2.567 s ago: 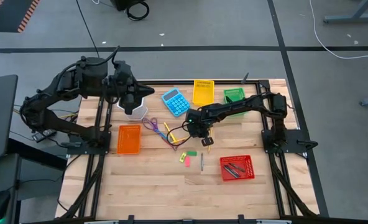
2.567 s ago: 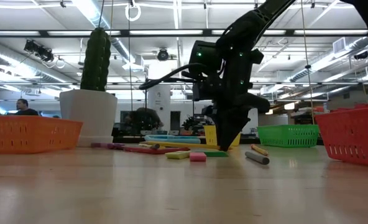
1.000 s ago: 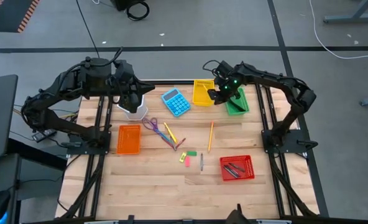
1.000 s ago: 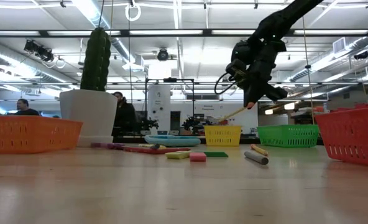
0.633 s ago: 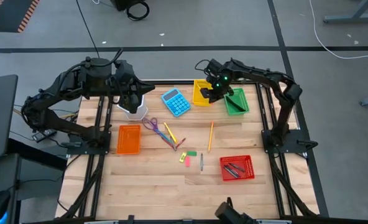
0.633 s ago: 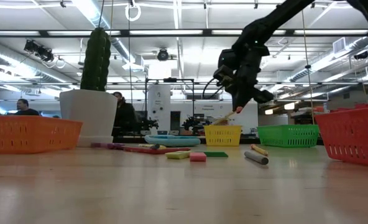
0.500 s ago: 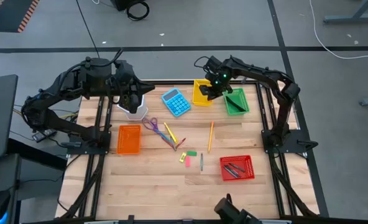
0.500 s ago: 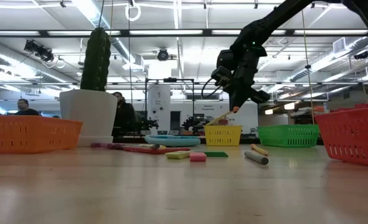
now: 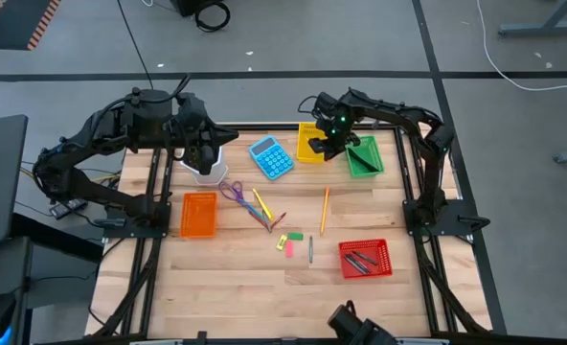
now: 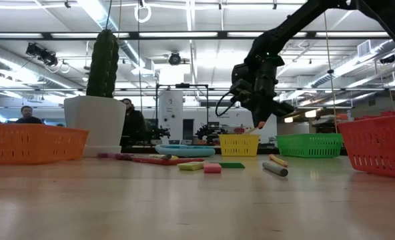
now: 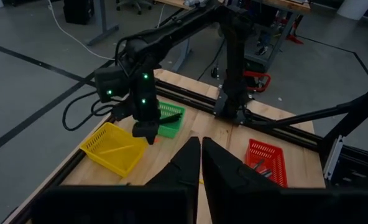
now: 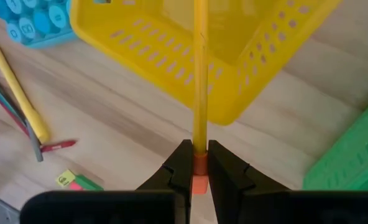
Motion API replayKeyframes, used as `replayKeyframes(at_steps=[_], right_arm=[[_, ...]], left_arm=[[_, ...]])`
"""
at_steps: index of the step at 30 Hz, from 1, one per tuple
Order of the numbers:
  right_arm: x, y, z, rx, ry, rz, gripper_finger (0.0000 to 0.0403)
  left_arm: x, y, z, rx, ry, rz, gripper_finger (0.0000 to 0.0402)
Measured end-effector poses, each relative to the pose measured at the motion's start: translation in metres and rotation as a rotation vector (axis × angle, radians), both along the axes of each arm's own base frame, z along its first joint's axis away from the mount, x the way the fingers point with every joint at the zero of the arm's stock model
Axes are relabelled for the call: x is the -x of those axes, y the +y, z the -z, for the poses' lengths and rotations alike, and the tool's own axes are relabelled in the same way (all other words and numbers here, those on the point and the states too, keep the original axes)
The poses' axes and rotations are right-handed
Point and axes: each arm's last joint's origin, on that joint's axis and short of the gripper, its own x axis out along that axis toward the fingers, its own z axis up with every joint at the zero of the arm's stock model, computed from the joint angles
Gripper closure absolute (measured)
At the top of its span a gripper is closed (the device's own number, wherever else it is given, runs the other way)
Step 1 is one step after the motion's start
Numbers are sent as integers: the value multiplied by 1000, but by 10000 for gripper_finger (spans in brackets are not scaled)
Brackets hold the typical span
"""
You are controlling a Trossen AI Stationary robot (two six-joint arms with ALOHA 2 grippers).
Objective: Sort crayons/erasers/pens/pencils in bins
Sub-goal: Put the left yellow pencil into the yellow bin
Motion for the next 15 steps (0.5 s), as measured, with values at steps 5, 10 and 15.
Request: replayKeyframes(at_steps=[5, 10, 15], right_arm=[[3, -3, 0, 6, -1, 4, 347], [3, -5, 0, 12, -6, 10, 328], [2, -6, 0, 20, -15, 10, 321]], left_arm=[[0, 0, 0, 0, 0, 0, 385], [0, 0, 0, 0, 0, 0, 389], [-3, 0, 1, 1, 6, -1, 382]])
